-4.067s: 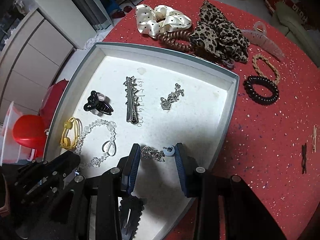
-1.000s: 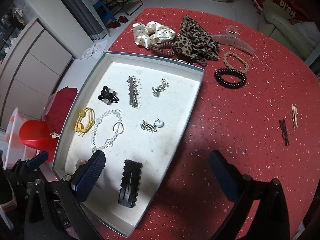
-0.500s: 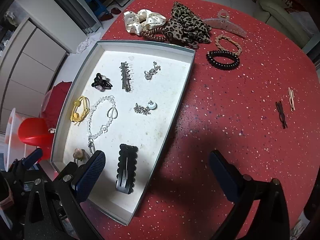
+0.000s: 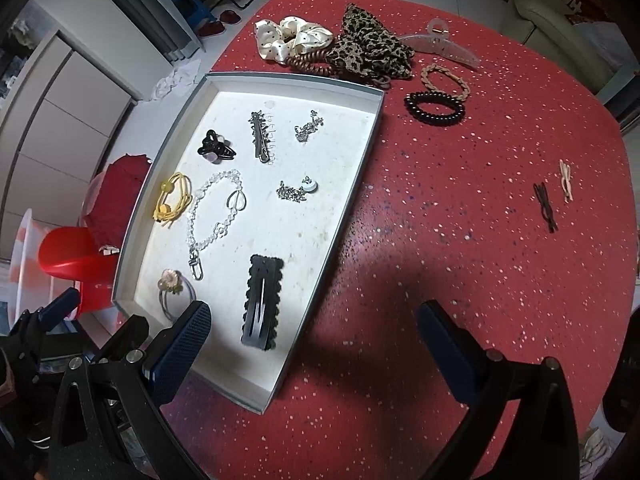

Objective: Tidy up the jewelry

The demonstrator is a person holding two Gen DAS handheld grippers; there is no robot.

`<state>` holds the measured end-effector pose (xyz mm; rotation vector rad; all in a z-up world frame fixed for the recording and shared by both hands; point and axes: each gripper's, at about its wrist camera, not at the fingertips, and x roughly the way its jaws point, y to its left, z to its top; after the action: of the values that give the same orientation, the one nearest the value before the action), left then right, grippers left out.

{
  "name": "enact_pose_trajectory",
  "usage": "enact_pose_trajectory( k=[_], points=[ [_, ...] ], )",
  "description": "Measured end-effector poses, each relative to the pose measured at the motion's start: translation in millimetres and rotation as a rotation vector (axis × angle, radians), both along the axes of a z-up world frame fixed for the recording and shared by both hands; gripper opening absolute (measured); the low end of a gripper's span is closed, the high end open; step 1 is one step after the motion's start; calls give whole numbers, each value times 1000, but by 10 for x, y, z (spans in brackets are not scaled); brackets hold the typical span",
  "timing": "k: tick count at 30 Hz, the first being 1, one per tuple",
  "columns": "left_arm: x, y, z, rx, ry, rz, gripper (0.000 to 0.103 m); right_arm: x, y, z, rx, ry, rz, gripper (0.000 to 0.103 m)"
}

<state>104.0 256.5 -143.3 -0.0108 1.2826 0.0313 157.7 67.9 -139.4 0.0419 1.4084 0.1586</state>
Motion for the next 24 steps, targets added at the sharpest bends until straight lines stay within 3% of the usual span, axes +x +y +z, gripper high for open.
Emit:
enact_pose_trajectory(
  k=[9, 24],
  points=[
    [-312, -38, 372, -7, -5, 11, 103, -223, -80, 380, 16, -21, 1, 103],
    [-663, -30, 1150, 22, -111, 79, 103, -597, -3, 1275, -13, -207, 70, 103]
  ],
)
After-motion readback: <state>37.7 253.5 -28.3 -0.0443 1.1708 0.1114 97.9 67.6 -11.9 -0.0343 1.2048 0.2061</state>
